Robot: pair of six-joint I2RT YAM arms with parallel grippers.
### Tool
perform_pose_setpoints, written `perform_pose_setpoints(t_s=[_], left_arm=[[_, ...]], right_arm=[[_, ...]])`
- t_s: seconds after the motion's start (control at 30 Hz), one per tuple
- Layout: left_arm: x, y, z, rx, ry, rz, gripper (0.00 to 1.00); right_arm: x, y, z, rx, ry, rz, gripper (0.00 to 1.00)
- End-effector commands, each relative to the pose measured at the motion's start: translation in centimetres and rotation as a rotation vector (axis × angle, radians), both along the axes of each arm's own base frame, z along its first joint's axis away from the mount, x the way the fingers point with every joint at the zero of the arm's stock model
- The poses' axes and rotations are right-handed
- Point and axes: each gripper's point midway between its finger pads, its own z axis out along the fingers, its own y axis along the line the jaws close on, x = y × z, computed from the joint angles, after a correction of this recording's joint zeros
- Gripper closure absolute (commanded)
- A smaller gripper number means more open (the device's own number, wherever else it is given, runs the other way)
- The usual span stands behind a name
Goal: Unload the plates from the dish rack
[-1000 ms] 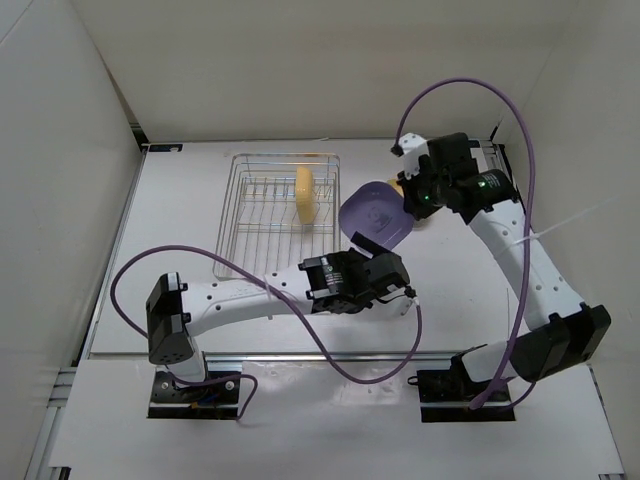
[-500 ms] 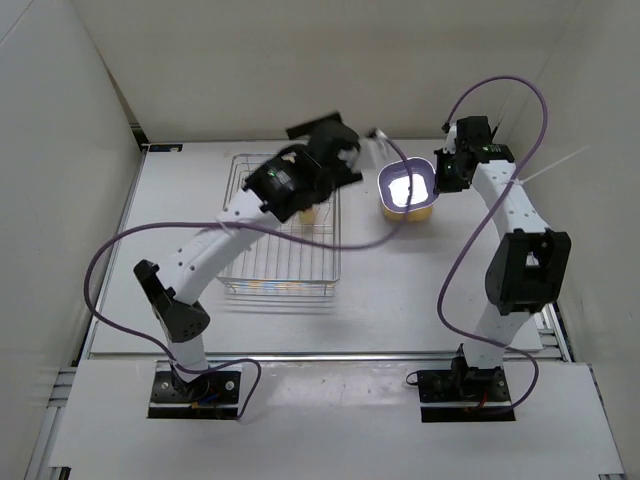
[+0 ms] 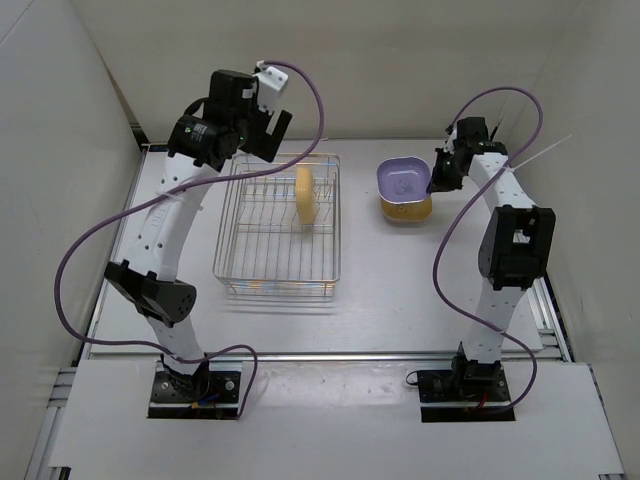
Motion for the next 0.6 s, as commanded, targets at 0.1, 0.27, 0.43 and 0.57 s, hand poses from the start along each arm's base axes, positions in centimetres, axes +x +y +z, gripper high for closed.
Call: perform_pose_setpoints(t_s=[0.1, 0.27, 0.43, 0.57], left_arm=[[-2.1, -2.1, 2.4, -0.184, 0.017, -0.099, 0.0], [-2.5, -1.8, 2.3, -0.186, 0.021, -0.086, 0.0], [-2.6, -1.7, 2.9, -0.192, 0.004, -0.087, 0.0], [-2.6, -1.7, 2.9, -0.192, 0.004, -0.087, 0.0]], right_arm=[[2.0, 0.9, 0.6, 0.054, -0.042, -0.016, 0.99], [2.1, 0.7, -0.4, 0.046, -0.022, -0.022, 0.99], [1.9, 0.4, -0.8, 0.03, -0.012, -0.033, 0.97], [1.9, 0.2, -1.3, 0.015, -0.005, -0.032, 0.97]])
